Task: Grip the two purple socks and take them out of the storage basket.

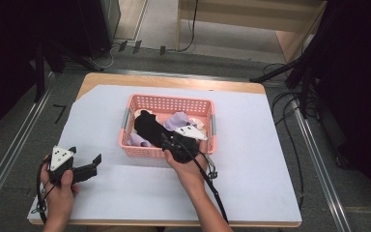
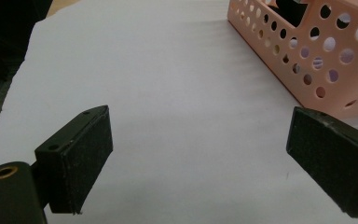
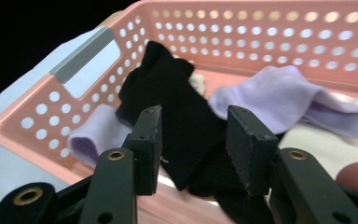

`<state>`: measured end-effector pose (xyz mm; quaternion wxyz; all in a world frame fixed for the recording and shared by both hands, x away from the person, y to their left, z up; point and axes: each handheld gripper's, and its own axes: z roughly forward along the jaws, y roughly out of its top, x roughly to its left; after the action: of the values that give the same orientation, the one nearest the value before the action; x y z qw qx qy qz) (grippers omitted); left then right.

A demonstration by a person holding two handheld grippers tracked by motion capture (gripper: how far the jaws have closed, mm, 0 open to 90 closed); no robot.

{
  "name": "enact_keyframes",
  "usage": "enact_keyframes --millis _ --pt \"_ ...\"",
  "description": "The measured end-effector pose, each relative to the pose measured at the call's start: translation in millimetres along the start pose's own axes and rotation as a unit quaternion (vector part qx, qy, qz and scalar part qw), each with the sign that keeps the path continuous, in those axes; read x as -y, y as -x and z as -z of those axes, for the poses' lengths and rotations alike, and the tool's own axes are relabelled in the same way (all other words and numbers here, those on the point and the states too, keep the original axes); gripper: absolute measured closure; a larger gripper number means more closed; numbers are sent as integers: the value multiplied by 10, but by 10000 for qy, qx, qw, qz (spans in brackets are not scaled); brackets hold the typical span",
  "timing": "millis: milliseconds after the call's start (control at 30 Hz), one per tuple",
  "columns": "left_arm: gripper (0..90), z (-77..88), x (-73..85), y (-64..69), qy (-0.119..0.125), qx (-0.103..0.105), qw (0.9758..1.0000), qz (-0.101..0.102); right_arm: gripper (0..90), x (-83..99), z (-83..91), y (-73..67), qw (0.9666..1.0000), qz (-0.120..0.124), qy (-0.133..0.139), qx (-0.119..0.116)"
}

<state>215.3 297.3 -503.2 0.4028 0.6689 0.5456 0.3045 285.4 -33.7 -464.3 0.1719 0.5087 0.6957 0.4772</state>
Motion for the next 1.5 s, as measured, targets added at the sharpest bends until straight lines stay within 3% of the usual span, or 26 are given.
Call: enact_keyframes --millis 300,1033,1367,1500 --pt "77 -15 -6 33 -85 -22 9998 -168 563 8 -114 -153 9998 95 -119 -147" --pt "77 -14 -7 32 -94 -21 9999 -141 540 -35 -291 -428 9990 159 -171 -393" --pt "77 -16 -7 31 -90 -20 9998 -164 572 -66 -364 -501 9963 208 -566 -608" --pt "77 -17 -7 34 -98 -32 9998 -157 651 -71 -387 -512 9950 216 -742 -630"
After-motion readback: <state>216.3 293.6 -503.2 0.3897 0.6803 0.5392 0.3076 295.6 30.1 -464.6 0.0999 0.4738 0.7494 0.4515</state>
